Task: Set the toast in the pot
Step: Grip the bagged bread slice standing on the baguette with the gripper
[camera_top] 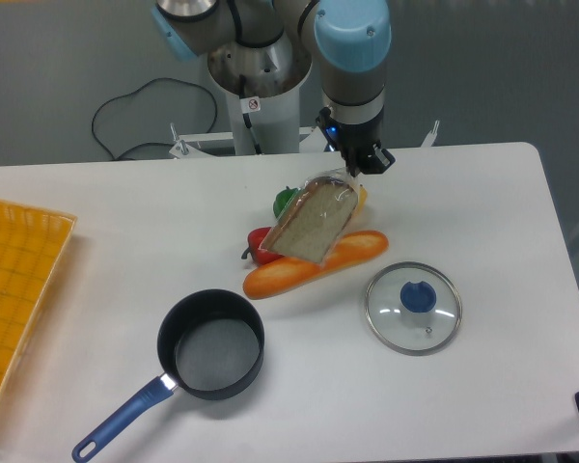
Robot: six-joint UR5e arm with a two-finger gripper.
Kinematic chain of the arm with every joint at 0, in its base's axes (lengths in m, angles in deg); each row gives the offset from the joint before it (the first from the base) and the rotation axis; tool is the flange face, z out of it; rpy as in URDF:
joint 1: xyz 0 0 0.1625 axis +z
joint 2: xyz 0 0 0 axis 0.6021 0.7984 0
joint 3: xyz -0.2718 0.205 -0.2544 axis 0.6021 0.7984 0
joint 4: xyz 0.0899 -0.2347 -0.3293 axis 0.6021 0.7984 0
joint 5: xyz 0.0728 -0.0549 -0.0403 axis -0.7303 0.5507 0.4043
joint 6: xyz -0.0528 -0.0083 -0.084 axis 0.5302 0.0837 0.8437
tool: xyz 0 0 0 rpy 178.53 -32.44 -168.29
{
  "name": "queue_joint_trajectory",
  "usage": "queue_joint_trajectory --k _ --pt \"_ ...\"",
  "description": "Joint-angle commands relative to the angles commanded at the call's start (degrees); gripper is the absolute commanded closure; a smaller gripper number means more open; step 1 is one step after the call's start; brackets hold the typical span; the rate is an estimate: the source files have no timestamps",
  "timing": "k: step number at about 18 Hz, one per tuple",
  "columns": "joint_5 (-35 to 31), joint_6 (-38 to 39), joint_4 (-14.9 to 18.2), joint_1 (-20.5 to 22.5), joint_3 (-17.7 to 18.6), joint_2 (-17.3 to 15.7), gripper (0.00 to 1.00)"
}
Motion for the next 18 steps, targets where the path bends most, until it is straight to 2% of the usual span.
queue_joint_trajectory --k 2,6,18 --pt "-0.09 0.0 0.35 -0.09 -0.53 -0.09 0.86" --pt "-0.79 0.09 3.86 -0.35 -3.95 0.87 0.86" --pt "-2.64 1.23 3.52 -2.28 -6.42 2.37 0.86"
